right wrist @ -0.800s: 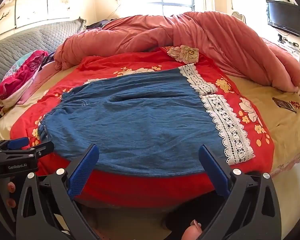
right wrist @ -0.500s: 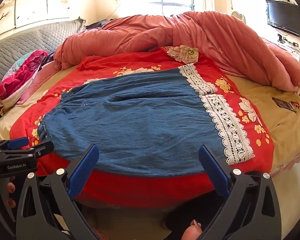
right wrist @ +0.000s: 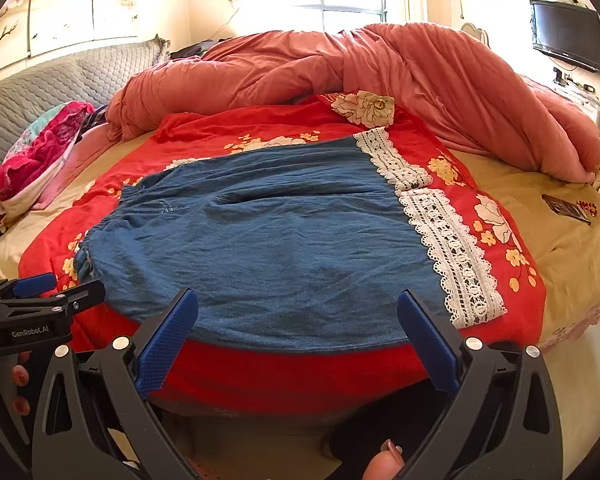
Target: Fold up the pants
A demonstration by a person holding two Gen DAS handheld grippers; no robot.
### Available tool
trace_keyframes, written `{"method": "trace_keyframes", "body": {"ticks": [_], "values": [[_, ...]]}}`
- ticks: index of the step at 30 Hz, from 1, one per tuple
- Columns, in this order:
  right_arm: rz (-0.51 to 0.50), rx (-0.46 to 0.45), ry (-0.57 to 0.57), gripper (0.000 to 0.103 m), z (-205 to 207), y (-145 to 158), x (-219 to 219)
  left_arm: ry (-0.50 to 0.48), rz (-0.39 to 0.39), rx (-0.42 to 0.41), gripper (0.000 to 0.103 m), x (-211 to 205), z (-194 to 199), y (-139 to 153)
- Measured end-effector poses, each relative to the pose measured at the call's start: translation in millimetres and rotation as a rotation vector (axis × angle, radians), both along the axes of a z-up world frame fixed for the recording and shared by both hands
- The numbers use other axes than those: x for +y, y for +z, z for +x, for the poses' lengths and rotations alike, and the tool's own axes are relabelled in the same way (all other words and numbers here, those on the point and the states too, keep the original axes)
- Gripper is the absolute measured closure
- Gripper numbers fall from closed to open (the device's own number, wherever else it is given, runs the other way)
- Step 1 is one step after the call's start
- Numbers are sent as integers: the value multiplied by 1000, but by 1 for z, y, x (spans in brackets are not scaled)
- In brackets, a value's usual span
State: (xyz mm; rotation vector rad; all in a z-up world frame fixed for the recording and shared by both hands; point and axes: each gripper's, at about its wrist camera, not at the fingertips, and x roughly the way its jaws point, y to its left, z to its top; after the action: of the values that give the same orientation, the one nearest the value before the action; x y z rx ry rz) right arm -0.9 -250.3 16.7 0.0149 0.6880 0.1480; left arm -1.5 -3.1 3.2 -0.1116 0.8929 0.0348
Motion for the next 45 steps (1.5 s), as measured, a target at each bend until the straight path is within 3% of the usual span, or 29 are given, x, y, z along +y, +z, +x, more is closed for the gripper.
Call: {"method": "trace_keyframes", "body": {"ticks": [45], "values": [[-14, 15, 24, 4, 18, -5, 10, -9, 14, 6, 9, 2, 16, 2]]}}
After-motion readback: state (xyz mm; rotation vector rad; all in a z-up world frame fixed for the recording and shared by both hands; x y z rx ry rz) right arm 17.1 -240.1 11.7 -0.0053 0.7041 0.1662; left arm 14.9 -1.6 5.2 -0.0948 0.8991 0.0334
